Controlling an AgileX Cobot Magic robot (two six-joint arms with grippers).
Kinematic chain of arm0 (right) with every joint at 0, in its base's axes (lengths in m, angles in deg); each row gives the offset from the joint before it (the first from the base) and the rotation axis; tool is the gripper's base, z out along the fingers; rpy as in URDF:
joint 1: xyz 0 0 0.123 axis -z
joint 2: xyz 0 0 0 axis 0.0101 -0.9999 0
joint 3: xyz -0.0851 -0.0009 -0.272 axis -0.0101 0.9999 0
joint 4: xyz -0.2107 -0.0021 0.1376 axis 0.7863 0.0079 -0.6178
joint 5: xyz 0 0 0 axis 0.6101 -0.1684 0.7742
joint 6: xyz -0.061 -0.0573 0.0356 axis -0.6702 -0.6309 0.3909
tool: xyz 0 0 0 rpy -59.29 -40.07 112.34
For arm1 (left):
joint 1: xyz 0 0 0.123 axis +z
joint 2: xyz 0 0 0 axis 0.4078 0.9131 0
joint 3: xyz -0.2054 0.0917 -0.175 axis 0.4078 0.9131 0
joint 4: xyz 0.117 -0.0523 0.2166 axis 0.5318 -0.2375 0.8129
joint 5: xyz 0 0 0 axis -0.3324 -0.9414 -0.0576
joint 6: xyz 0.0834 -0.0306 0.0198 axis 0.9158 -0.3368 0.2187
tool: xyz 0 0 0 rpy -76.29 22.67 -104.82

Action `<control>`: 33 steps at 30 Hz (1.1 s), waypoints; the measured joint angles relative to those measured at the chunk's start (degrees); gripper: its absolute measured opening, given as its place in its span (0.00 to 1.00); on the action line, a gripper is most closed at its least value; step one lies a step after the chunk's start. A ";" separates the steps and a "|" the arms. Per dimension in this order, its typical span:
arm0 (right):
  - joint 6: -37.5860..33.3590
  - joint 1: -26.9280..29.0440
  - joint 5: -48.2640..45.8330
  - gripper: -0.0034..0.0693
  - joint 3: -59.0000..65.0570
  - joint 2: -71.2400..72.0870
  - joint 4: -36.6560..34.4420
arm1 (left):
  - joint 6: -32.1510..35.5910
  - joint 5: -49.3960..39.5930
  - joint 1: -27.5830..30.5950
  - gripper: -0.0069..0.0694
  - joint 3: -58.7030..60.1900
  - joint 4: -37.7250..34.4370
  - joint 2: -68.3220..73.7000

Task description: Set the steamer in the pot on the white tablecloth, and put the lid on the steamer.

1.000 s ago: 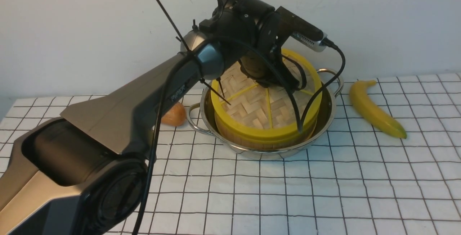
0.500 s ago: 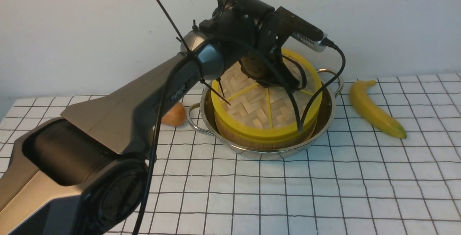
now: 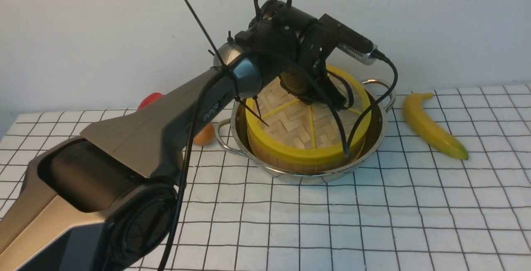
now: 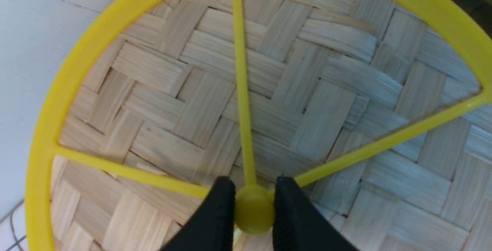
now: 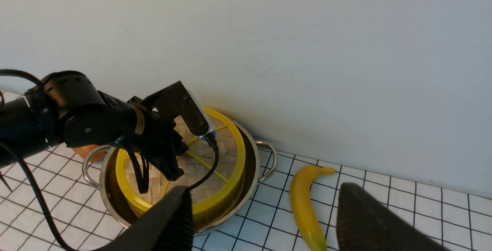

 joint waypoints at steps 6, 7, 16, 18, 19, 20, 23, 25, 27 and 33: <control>0.00 0.00 0.00 0.72 0.00 0.00 0.00 | 0.00 0.00 0.00 0.24 0.00 0.00 0.00; 0.00 0.00 0.00 0.72 0.00 0.00 0.00 | 0.00 0.00 0.00 0.24 0.00 0.00 0.00; 0.00 0.00 0.00 0.72 0.00 0.00 0.00 | 0.13 0.05 0.13 0.61 0.05 3.70 -2.37; 0.00 0.00 0.00 0.72 0.00 0.00 0.00 | 0.13 0.05 0.13 0.66 0.05 4.10 -3.66; 0.00 0.00 0.00 0.72 0.00 0.00 0.00 | 0.07 0.05 0.13 0.72 0.05 4.33 -6.06; 0.00 0.00 0.00 0.72 0.00 0.00 -0.06 | -0.08 0.00 0.13 0.75 0.05 4.46 -8.04; 0.00 0.00 0.00 0.72 0.00 0.00 -0.06 | -0.35 -1.09 0.13 0.78 -0.01 4.46 -12.52; -0.52 0.00 0.00 0.72 0.00 0.00 0.55 | -0.40 -4.90 0.13 0.72 -0.15 4.11 -17.84; -1.08 0.00 0.00 0.72 0.00 0.00 1.57 | 0.13 -8.69 0.13 0.59 -0.15 4.11 -21.48; -1.71 0.00 0.11 0.61 0.48 0.75 6.37 | 4.37 -14.58 0.13 0.09 -0.15 6.08 -34.01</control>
